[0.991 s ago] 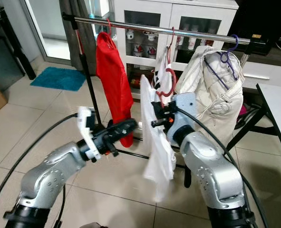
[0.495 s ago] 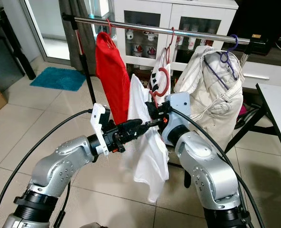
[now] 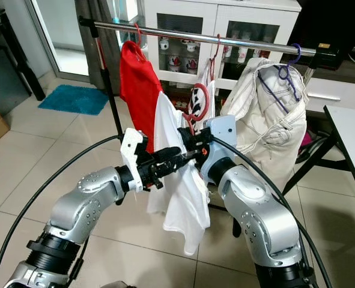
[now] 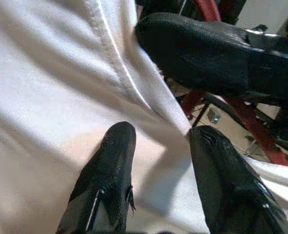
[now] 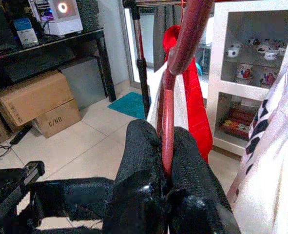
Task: Hang hanger
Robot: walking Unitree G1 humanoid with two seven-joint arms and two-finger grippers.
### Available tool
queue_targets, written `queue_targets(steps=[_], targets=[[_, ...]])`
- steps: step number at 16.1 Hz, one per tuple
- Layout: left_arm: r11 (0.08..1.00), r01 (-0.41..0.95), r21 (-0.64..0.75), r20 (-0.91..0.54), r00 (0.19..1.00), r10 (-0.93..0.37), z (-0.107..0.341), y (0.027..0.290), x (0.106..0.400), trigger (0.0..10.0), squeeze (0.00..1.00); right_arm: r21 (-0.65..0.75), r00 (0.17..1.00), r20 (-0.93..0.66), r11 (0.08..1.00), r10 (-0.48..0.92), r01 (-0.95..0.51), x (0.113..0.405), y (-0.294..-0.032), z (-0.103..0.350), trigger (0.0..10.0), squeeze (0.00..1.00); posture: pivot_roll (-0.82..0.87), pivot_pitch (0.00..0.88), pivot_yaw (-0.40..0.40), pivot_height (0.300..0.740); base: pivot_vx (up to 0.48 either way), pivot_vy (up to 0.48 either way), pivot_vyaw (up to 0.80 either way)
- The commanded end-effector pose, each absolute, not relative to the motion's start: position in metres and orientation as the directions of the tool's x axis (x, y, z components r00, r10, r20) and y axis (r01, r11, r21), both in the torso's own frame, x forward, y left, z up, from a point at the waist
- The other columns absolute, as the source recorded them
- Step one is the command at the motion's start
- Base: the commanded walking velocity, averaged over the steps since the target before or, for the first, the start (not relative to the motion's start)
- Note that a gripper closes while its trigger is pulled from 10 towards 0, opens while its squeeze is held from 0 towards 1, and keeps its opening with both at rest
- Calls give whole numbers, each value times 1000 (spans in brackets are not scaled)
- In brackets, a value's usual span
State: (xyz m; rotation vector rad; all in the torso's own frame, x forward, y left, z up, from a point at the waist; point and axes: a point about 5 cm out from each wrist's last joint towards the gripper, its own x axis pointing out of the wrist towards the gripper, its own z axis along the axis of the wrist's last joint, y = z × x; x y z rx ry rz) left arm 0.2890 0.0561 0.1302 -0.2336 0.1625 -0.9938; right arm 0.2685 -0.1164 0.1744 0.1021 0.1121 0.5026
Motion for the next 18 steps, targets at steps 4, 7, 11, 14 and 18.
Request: queue_targets(steps=[4,7,11,14,18], targets=[[494,822,-283,28,522,-853,135,54,289,10000,0,91,852,-37,851,522,-517,268,-110,188,10000,0,-142,0,26,740,0,0,0],[486,826,-287,33,515,-856,134,53,290,0,0,87,844,-40,843,535,-530,267,-108,188,10000,0,-145,0,28,740,0,0,0],[490,822,-289,28,519,-854,133,53,291,0,0,85,842,-39,841,538,-534,266,-107,188,10000,0,-146,0,29,740,0,0,0],[480,829,-286,38,511,-859,133,53,291,0,0,85,840,-38,839,541,-537,266,-107,188,10000,0,-145,0,29,740,0,0,0],[501,826,-259,32,526,-850,132,54,291,0,0,86,844,-42,843,535,-530,266,-108,187,10000,0,-145,0,30,740,0,0,0]])
